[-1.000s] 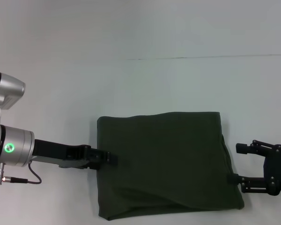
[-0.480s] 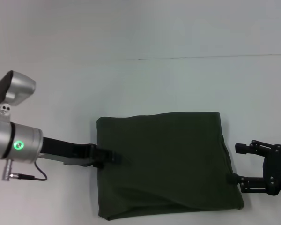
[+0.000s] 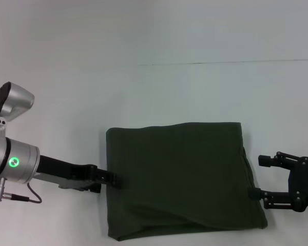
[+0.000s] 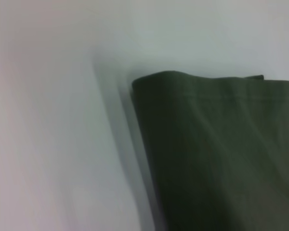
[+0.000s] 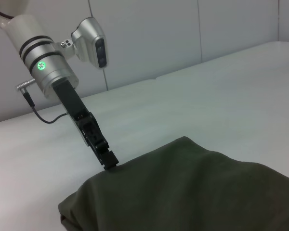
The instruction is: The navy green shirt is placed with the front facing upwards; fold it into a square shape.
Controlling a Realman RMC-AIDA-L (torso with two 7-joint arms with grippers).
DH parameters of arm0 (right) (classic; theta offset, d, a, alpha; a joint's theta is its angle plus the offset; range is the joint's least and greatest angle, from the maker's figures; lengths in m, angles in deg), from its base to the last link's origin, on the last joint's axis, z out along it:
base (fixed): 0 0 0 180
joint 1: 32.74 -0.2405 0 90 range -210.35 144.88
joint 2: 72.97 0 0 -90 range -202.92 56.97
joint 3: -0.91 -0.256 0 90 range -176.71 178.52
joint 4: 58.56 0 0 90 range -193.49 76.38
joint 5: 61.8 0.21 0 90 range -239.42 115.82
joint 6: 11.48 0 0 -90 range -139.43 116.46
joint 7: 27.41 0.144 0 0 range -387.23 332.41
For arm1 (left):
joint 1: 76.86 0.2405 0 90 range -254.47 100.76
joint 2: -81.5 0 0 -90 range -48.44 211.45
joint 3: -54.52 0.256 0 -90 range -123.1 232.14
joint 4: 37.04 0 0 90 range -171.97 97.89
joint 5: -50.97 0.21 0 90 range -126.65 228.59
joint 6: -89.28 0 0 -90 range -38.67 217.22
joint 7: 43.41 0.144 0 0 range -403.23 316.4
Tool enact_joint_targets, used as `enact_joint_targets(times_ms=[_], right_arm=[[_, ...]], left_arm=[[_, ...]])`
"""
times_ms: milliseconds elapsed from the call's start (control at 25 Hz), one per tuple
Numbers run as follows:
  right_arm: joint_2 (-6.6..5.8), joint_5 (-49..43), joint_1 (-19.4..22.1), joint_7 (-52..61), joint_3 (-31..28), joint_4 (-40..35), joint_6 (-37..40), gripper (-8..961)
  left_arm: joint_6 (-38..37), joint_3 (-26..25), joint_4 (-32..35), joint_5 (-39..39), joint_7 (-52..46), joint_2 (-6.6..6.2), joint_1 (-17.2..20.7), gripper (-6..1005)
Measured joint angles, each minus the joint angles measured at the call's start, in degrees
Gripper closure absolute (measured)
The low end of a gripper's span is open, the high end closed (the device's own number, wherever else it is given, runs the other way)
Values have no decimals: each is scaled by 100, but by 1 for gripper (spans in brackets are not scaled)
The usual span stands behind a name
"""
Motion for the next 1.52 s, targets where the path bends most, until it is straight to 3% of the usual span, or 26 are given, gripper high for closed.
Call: enact_joint_targets(times_ms=[680, 800, 1000, 1440, 1520], right_arm=[[0, 0, -29, 16, -4, 0, -40, 25], [0, 3, -32, 17, -9, 0, -43, 25], [-4, 23, -28, 98, -20, -27, -44, 25], [-2, 27, -74, 113, -22, -29, -43, 26], [0, 28, -90, 113, -22, -28, -43, 25]], left_arm=[[184, 0, -455, -18, 3, 62, -311, 231], [229, -13, -383, -33, 70, 141, -281, 230], [325, 13, -201, 26, 198, 212, -227, 305], [423, -4, -257, 33, 231, 208, -293, 760], [465, -28, -257, 12, 243, 205, -300, 782]])
